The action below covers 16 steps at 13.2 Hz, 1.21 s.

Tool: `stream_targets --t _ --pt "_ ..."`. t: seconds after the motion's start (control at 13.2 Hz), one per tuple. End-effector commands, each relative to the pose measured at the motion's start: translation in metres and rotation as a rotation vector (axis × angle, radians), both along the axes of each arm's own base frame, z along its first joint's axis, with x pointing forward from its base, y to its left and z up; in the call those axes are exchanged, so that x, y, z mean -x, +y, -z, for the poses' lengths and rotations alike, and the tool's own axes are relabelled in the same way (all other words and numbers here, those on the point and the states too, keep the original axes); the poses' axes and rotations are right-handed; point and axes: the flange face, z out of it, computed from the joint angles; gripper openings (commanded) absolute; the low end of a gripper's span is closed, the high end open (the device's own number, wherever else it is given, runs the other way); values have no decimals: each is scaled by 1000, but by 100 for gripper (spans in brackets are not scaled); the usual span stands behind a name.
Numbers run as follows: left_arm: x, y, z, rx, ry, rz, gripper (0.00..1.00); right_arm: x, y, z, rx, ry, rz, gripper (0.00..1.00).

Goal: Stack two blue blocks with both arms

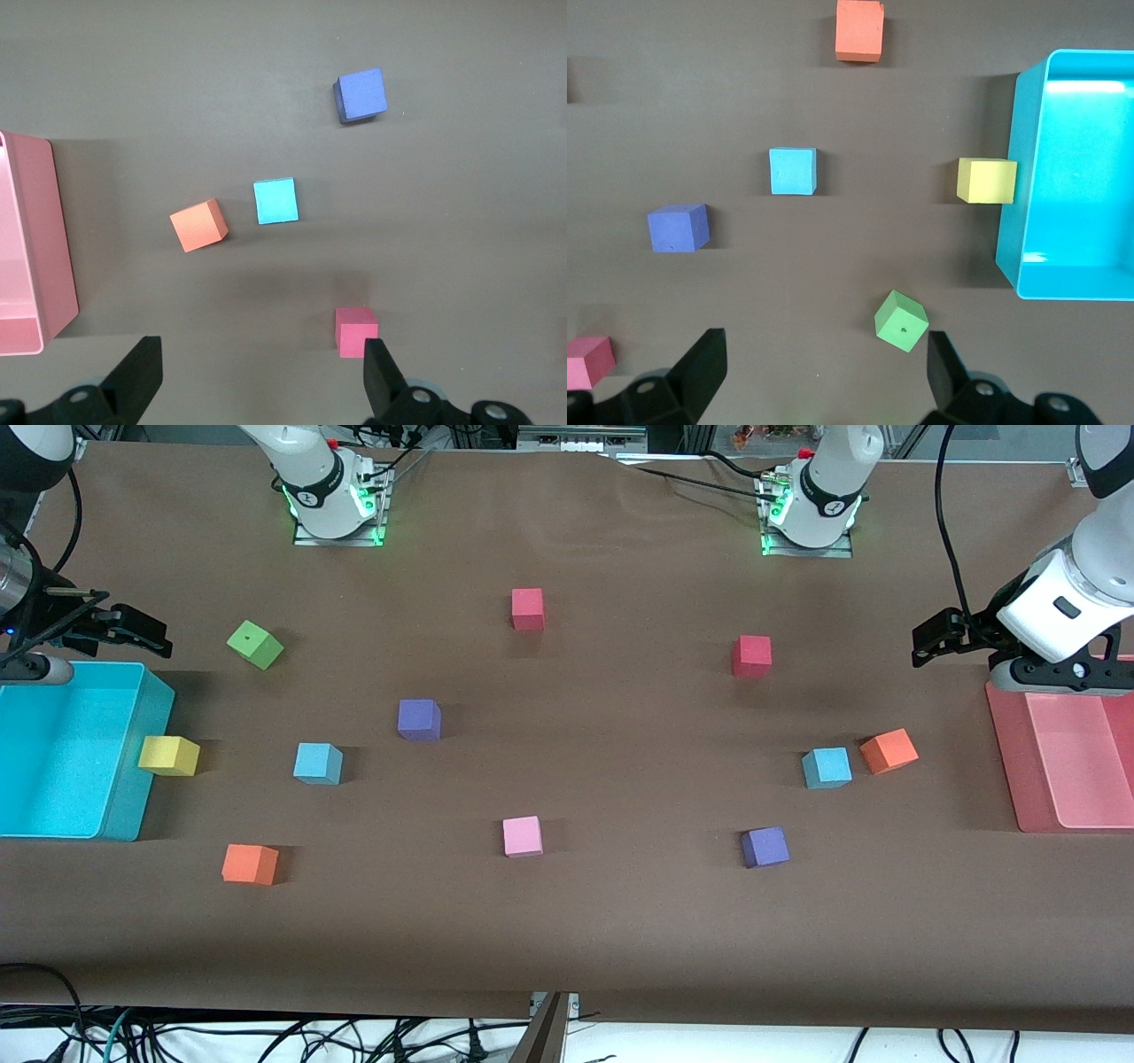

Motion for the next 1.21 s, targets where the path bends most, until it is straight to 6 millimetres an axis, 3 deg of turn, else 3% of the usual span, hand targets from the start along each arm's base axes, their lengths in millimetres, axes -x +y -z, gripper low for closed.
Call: stream_targets --t 0.0,1.13 --pt "3 1 -2 -20 -10 9 100 5 -2 -1 1 5 -10 100" --pt "3 2 -1 -20 -9 8 100 2 -1 -1 2 -7 -8 100"
